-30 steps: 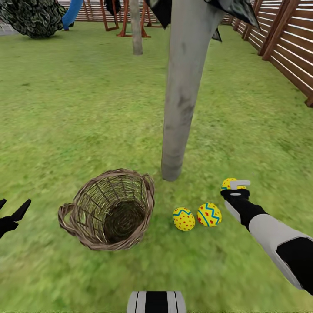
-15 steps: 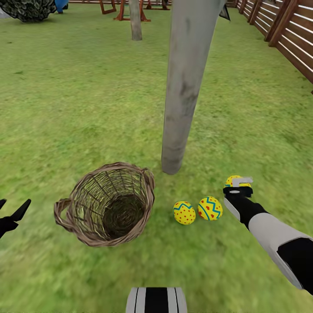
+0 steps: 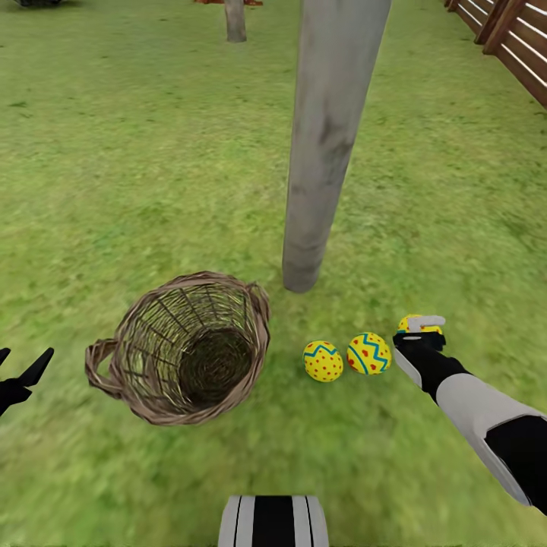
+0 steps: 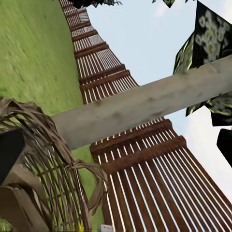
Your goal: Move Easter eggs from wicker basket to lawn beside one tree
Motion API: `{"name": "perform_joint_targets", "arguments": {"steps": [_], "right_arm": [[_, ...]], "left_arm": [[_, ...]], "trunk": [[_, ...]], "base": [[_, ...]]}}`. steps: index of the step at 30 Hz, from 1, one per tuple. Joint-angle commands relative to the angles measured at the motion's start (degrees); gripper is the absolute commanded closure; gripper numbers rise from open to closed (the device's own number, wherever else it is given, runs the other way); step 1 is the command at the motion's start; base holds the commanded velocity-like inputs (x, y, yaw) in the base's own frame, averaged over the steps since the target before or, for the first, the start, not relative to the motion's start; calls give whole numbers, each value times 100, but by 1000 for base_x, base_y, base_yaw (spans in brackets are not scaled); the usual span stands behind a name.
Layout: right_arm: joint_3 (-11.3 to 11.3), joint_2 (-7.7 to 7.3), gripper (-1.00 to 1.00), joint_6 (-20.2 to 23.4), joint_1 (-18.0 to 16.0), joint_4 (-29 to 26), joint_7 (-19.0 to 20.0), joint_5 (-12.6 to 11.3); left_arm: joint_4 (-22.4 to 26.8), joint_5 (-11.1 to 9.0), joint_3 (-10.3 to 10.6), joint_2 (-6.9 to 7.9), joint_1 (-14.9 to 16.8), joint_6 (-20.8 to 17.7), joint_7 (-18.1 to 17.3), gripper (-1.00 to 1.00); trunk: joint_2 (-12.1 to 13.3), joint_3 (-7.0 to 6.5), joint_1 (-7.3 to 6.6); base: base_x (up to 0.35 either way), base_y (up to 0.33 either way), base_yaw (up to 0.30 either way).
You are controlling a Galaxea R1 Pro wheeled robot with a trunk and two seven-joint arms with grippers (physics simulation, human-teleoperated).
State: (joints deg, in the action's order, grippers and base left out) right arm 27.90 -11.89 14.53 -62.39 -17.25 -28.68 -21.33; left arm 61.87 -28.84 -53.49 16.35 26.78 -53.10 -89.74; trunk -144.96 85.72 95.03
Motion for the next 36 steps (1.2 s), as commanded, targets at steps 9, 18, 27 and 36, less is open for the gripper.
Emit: {"name": "perform_joint_targets", "arguments": {"steps": [9,18,27,36], "right_arm": [[49,-37,100,50,-1,-61,-15,-7],[-178,-728,100,94,-8,-38,1258,-38],[-185,-890,100,17,-1,-77,2133,-20],[-166,-841,100,-348,-1,-129,2035,13]], "left_arm": [[1,10,-3,0,3,-60,-26,-100],[-34,1,-4,0,3,-60,-26,-100],[-34,9,-3,-3,3,-60,-26,-100],[-42,2,-3,-9,3,-60,-26,-100]], "trunk": [[-11,159,17],[-12,181,19],[-20,314,35],[-23,359,40]], "base": [[0,0,0],[0,0,0],[0,0,0],[0,0,0]]}}
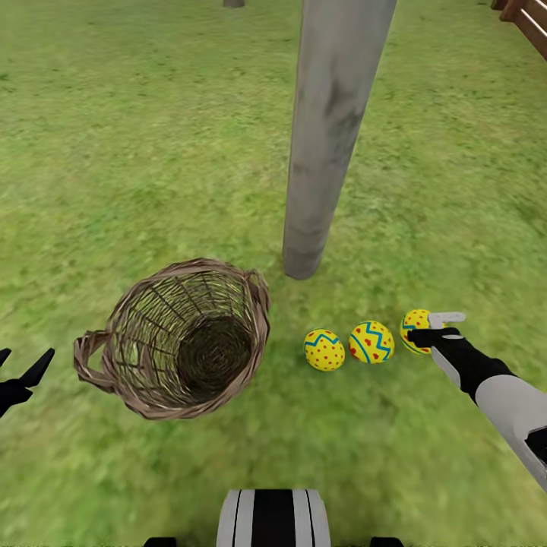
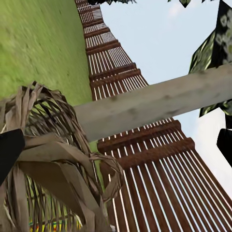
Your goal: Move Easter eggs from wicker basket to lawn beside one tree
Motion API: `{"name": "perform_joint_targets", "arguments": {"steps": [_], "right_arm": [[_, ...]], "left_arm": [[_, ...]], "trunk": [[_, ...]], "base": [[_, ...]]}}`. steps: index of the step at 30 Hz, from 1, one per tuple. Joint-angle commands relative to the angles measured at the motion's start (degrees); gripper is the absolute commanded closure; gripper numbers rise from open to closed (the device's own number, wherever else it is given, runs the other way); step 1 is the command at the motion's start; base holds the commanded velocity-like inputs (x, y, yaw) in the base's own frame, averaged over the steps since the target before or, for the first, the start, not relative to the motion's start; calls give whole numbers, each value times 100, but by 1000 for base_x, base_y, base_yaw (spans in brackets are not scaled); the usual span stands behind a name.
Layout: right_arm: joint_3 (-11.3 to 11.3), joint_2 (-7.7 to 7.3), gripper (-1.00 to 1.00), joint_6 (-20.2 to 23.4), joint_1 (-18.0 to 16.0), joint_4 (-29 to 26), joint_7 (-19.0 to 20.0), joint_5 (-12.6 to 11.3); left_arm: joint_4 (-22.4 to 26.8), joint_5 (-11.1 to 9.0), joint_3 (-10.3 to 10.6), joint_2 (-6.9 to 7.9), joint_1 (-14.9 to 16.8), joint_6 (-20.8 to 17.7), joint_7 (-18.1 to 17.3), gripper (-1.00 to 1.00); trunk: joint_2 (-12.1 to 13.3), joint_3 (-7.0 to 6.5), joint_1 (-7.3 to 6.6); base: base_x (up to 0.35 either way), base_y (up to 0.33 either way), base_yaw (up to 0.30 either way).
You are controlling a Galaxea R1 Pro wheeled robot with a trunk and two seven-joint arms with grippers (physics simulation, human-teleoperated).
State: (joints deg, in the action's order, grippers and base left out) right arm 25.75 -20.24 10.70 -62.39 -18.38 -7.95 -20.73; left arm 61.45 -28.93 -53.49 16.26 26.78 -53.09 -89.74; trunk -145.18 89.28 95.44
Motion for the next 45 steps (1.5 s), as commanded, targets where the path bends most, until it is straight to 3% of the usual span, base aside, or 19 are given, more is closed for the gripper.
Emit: {"name": "perform_joint_targets", "arguments": {"steps": [1,21,22,35,38,42,45], "right_arm": [[52,-6,100,55,-1,-13,-53,-52],[63,-22,100,63,-1,-17,-49,-25],[62,-22,-100,57,-1,-17,-49,-26],[55,-15,-100,19,-1,-38,-39,-19],[62,-29,-100,50,6,-496,-58,-30],[61,16,-100,177,-125,-432,-34,-107],[55,108,-100,273,-27,-393,-39,-131]], "left_arm": [[5,11,-3,0,3,-61,-26,-100],[0,2,-3,0,3,-61,-26,-100],[-1,2,-3,0,3,-61,-26,-100],[8,11,-3,1,3,-61,-26,-100],[8,14,-3,5,3,-66,-26,-100],[137,-118,-133,32,-126,-194,-26,-100],[229,-192,-139,130,-222,-247,-26,-100]], "trunk": [[-3,26,2],[-25,402,46],[-25,402,46],[-11,158,17],[-7,92,9],[-5,70,6],[-1,4,-2]], "base": [[0,0,0],[0,0,0],[0,0,0],[0,0,0],[0,0,0],[0,0,0],[0,0,0]]}}
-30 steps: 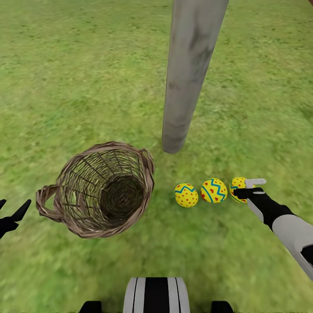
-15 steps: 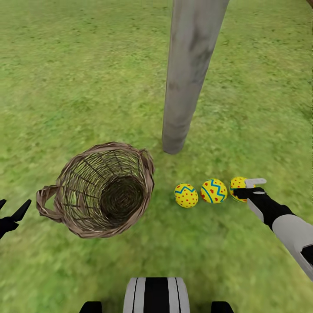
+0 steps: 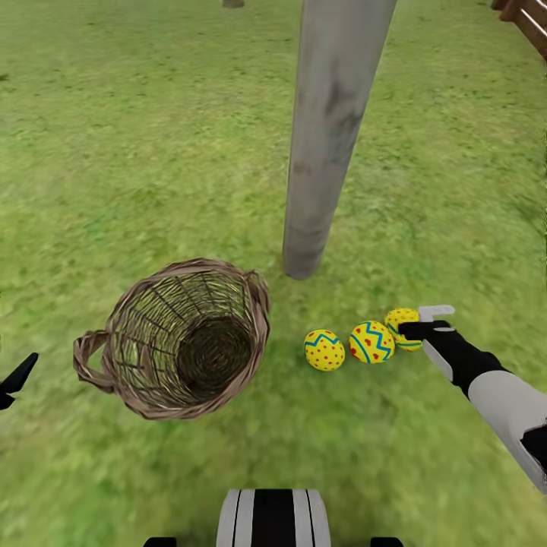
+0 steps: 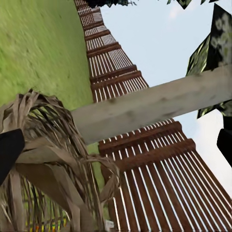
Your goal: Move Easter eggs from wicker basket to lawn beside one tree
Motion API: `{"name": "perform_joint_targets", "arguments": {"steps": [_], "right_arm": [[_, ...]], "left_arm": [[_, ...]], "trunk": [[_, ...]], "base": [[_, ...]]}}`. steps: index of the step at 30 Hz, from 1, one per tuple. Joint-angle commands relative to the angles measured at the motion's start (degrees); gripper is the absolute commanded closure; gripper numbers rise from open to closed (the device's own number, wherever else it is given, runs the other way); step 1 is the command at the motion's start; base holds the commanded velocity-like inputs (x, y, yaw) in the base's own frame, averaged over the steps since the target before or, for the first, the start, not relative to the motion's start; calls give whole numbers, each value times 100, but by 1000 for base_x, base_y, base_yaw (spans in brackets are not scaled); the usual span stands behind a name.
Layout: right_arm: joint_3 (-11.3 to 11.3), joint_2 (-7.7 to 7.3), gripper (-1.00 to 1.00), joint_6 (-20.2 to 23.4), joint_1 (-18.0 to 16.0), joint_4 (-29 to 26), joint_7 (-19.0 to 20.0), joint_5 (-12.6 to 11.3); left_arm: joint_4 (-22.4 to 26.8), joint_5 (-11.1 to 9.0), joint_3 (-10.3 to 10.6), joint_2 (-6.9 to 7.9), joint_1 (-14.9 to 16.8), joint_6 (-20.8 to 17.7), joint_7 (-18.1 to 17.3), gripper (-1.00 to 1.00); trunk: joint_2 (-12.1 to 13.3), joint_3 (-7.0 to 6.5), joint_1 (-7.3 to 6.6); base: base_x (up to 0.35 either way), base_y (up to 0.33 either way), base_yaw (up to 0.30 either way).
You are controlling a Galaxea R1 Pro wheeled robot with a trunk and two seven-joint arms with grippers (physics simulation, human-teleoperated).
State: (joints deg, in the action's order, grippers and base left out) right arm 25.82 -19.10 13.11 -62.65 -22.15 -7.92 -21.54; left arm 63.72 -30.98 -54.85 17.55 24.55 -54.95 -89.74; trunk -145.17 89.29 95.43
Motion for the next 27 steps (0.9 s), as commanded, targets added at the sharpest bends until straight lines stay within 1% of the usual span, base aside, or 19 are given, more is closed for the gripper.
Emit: {"name": "perform_joint_targets", "arguments": {"steps": [1,3,8,10,11,12,13,14,15,16,17,18,19,20,21,22,23,26,27], "right_arm": [[44,26,-100,64,31,-48,-44,-51],[39,91,-100,128,96,-93,-47,-52],[37,100,-100,289,257,-105,-43,-52],[37,100,-100,353,321,-83,-43,-67],[37,98,-100,639,424,-42,-42,-77],[37,84,-100,640,498,26,-36,-91],[37,76,-100,646,597,122,-39,-94],[37,74,-100,639,669,284,-39,-95],[37,73,-100,625,726,519,-27,-95],[39,79,-100,609,760,857,-16,-90],[42,87,-100,600,778,1043,-12,-87],[45,97,-100,592,890,1261,-10,-62],[52,108,-100,583,1053,1341,-9,-46],[58,116,-100,547,1148,1360,-8,-32],[68,152,-100,398,1309,1374,-8,-22],[70,195,-100,309,1399,1380,-10,-17],[72,318,-100,217,1544,1387,-16,-10],[72,395,-100,162,1722,1389,-13,-10],[72,408,-100,124,1763,1389,-10,-12]], "left_arm": [[-33,17,3,33,-30,-60,-26,-100],[-74,16,21,98,-94,-60,-26,-100],[-94,19,27,259,-254,-63,-26,-100],[-159,66,27,324,-318,-37,-26,-100],[-1165,162,32,515,-416,-19,190,-100],[-1693,205,30,687,-416,2,524,-100],[-1874,218,25,773,-416,13,855,-100],[-2110,221,21,810,-416,72,1160,-100],[-2394,224,24,831,-416,181,1464,-100],[-2691,230,31,841,-416,386,1857,-100],[-2831,231,33,844,-416,510,2131,-100],[-3033,356,35,845,-416,633,2607,-100],[-3127,949,30,842,-416,680,2842,-100],[-3149,1360,8,832,-416,695,2896,-100],[-3165,1768,-9,810,-416,759,2944,-100],[-3173,1872,-5,805,-416,884,2965,-100],[-3183,1967,22,776,-416,1155,2990,-100],[-3197,2013,42,711,-416,1243,3106,-100],[-3198,2020,82,688,-416,1249,3121,-100]], "trunk": [[0,-19,-3],[3,-64,-8],[10,-175,-21],[12,-219,-26],[14,-241,-29],[15,-263,-31],[16,-285,-34],[18,-308,-37],[19,-330,-39],[20,-352,-42],[22,-374,-44],[23,-396,-47],[24,-418,-50],[26,-440,-52],[27,-463,-55],[28,-485,-57],[30,-507,-60],[34,-573,-68],[35,-596,-70]], "base": [[0,0,0],[0,0,0],[0,0,0],[0,0,0],[0,0,0],[0,0,0],[0,0,0],[0,0,0],[0,0,0],[0,0,0],[0,0,0],[0,0,0],[0,0,0],[0,0,0],[0,0,0],[0,0,0],[0,0,0],[0,0,0],[0,0,0]]}}
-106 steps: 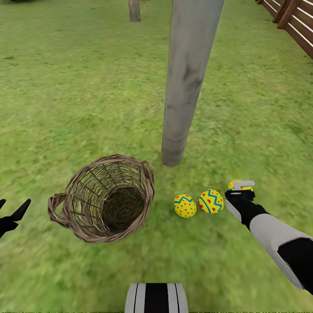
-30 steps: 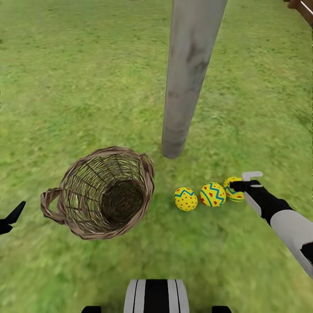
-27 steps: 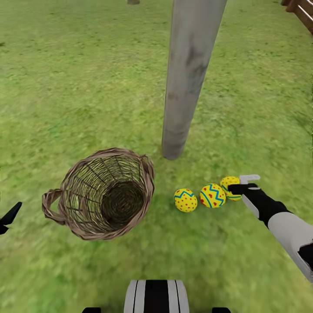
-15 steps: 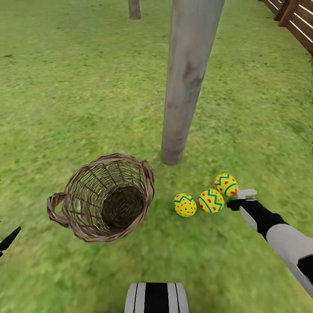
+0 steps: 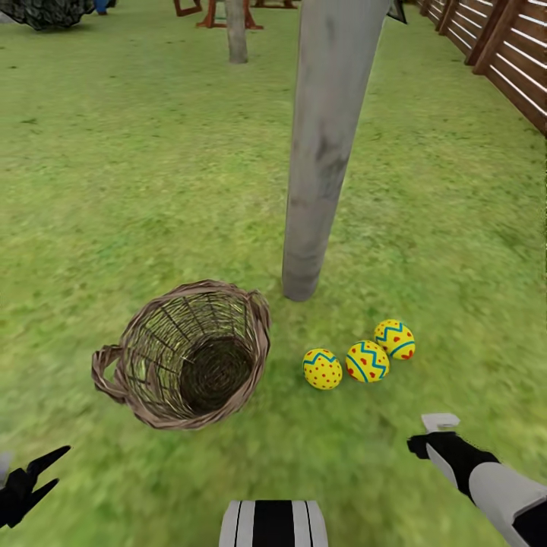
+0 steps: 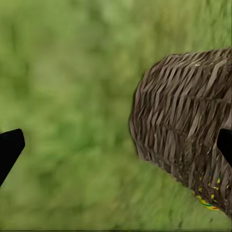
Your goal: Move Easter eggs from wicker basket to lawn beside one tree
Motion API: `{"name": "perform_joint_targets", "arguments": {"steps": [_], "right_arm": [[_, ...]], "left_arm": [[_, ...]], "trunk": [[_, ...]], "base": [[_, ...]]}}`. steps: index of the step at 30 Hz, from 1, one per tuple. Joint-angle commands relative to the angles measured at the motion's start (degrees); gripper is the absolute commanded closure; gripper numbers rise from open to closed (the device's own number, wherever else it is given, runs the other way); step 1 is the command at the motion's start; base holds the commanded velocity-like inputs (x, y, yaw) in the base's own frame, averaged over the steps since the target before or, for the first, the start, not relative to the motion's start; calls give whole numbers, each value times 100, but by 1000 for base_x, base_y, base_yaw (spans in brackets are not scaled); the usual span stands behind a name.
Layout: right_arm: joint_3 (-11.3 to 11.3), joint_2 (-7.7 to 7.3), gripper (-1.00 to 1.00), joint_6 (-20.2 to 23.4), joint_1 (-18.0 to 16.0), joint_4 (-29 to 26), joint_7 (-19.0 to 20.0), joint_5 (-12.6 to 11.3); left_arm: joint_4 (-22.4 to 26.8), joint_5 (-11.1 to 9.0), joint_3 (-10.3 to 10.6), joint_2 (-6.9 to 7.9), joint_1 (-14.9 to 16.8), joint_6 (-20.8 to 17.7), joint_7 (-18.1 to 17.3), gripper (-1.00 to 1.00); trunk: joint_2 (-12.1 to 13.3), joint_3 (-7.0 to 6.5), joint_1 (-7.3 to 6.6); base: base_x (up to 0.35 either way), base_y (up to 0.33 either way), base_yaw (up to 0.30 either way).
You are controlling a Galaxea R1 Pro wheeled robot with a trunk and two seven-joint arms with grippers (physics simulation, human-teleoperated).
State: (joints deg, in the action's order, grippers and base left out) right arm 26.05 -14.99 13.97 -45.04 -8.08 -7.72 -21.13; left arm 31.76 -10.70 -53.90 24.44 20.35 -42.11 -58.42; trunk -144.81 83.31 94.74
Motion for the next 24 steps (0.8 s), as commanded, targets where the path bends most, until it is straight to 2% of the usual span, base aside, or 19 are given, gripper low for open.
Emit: {"name": "perform_joint_targets", "arguments": {"steps": [1,4,5,7,10,11,13,14,16,18,20,21,24], "right_arm": [[49,5,-100,16,19,-18,-28,-61],[49,9,-100,1,176,-22,-28,-49],[49,8,-100,1,209,-25,-25,-45],[49,12,-100,-39,233,-23,-20,-59],[53,108,-100,-370,386,-5,-11,-66],[52,163,-100,-457,468,-2,-9,-61],[51,205,-100,-570,568,5,-3,-65],[52,212,-100,-687,699,7,-2,-60],[56,215,-100,-936,856,8,-1,-58],[57,216,-100,-1168,1001,8,4,-42],[78,240,-100,-1244,1178,8,7,-26],[83,352,-100,-1360,1286,8,7,-16],[79,419,-100,-1594,1372,55,0,254]], "left_arm": [[-3,-4,91,-17,4,-30,-1,-100],[-136,-2,468,-26,4,-10,30,-100],[-270,-5,552,-26,4,177,109,-100],[-556,-10,652,-22,4,732,339,-100],[-727,-4,704,-19,4,954,430,-100],[-770,-3,815,-19,4,1055,434,-100],[-954,-2,1165,-25,4,1299,473,-100],[-1071,-8,1425,-50,4,1526,689,-100],[-1102,-16,1586,-248,4,1725,991,-100],[-1107,-13,1665,-403,4,1790,1121,-100],[-1106,-11,2037,-503,4,1811,1235,-100],[-1136,-14,2186,-525,4,1813,1385,-100],[-1165,-11,2237,-687,4,1819,1642,-100]], "trunk": [[0,-20,-3],[4,-86,-11],[6,-108,-14],[8,-153,-19],[12,-219,-27],[14,-241,-29],[16,-285,-34],[18,-308,-37],[20,-352,-42],[23,-396,-47],[26,-441,-52],[27,-463,-55],[31,-529,-63]], "base": [[0,0,0],[0,0,0],[0,0,0],[0,0,0],[0,0,0],[0,0,0],[0,0,0],[0,0,0],[0,0,0],[0,0,0],[0,0,0],[0,0,0],[0,0,0]]}}
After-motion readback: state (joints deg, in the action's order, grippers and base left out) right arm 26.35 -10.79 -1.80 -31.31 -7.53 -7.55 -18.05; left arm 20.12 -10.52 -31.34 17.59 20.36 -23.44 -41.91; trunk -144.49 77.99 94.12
